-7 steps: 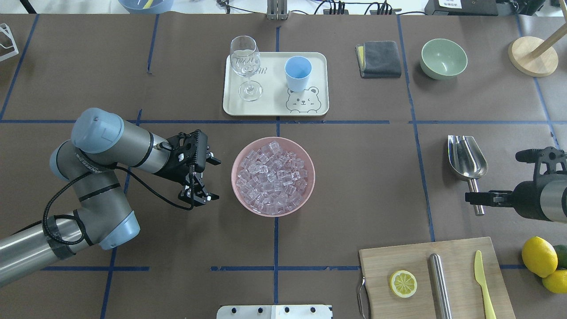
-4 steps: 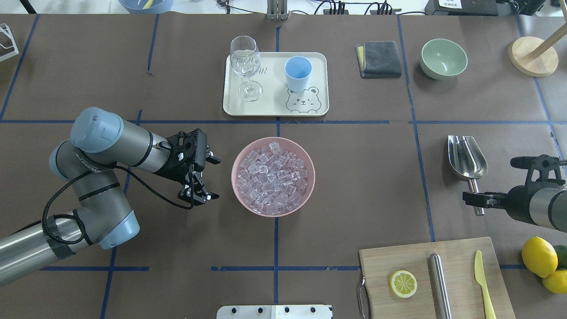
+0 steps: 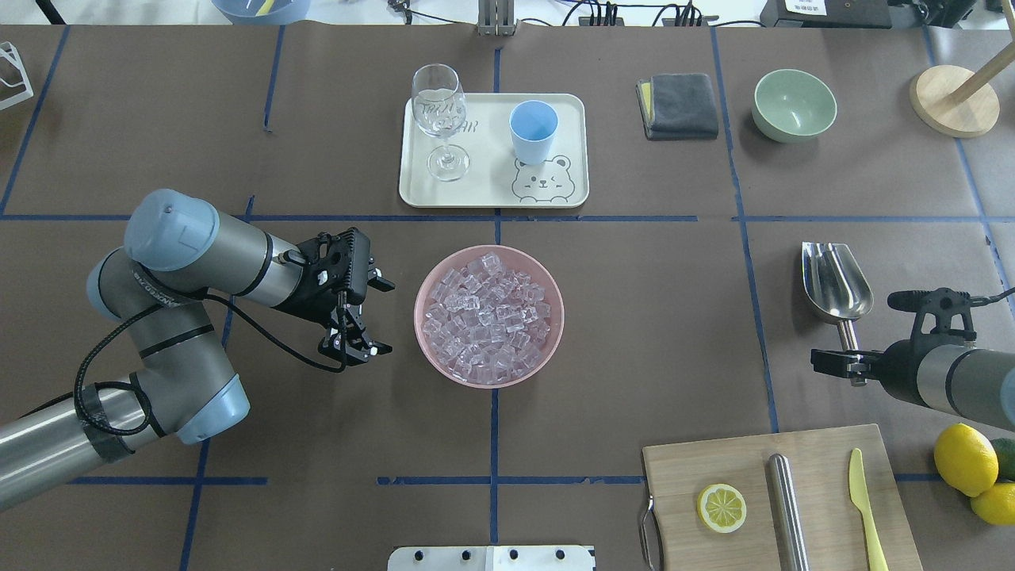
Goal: Put ice in cup with scoop
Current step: 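Reach the right gripper to the metal scoop handle while the left waits, then grasp the metal scoop handle with the right gripper and lift it, then carry the scoop with the right gripper over the pink ice bowl, then dip the scoop into the ice cubes with the right gripper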
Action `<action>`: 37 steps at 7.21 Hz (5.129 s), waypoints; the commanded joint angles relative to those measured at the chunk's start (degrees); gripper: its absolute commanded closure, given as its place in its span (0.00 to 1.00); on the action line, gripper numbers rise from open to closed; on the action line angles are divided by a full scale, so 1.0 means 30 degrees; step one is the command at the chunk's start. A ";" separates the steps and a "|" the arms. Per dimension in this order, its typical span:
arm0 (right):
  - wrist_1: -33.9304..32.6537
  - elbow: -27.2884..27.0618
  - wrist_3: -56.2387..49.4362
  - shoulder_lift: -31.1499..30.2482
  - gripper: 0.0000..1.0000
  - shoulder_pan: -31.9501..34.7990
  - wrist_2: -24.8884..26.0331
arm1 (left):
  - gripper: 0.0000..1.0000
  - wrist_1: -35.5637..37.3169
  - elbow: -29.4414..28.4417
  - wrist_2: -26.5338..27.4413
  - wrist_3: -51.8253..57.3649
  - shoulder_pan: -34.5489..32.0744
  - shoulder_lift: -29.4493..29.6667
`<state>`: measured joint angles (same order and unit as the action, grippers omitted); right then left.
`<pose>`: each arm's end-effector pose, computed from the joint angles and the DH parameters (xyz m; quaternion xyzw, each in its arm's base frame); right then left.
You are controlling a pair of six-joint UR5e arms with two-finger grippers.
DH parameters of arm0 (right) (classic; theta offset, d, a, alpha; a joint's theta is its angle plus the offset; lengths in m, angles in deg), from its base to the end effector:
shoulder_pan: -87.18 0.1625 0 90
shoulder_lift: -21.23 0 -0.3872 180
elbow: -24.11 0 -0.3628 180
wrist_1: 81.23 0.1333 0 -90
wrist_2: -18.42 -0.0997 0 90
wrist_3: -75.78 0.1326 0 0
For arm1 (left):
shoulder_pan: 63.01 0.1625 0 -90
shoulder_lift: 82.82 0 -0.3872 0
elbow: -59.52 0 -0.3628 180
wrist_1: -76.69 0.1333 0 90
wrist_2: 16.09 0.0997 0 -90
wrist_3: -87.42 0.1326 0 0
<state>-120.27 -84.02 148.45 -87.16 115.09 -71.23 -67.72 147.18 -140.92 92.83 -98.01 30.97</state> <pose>-0.2964 -0.3087 0.5384 0.1672 -0.3941 0.0846 0.8997 0.4779 -0.4049 0.3140 0.4335 0.4603 0.5376 0.5579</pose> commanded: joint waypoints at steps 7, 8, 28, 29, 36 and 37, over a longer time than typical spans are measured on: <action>-0.0258 -0.3235 -0.5189 -0.0638 1.00 0.1146 -0.1858 | 0.00 -0.0029 0.0196 -0.0022 -0.0017 -0.0346 0.0010; -0.0288 -0.4025 -0.5585 -0.0519 1.00 0.1825 -0.2858 | 0.00 -0.0058 0.0254 -0.0022 -0.0017 -0.0404 0.0010; -3.6820 -0.1253 -2.2873 2.3769 1.00 0.0896 -0.6150 | 0.00 -0.0088 0.0138 -0.0022 0.0100 -0.1108 -0.0224; -3.6850 -0.1163 -2.3512 2.3770 1.00 0.0662 -0.6121 | 0.00 -0.0088 0.0138 -0.0022 0.0071 -0.1108 -0.0253; -3.7114 0.1943 -2.4778 2.5177 1.00 0.0191 -0.5828 | 0.00 -0.0556 0.0108 -0.0022 0.0071 -0.1108 -0.0224; -3.7085 0.1944 -2.4779 2.5060 1.00 0.0046 -0.5827 | 0.00 -0.0556 0.0137 -0.0022 0.0071 -0.1108 -0.0224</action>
<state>-231.53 -78.29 74.27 -11.60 115.59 -88.75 -69.33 147.54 -140.98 93.04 -101.33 30.30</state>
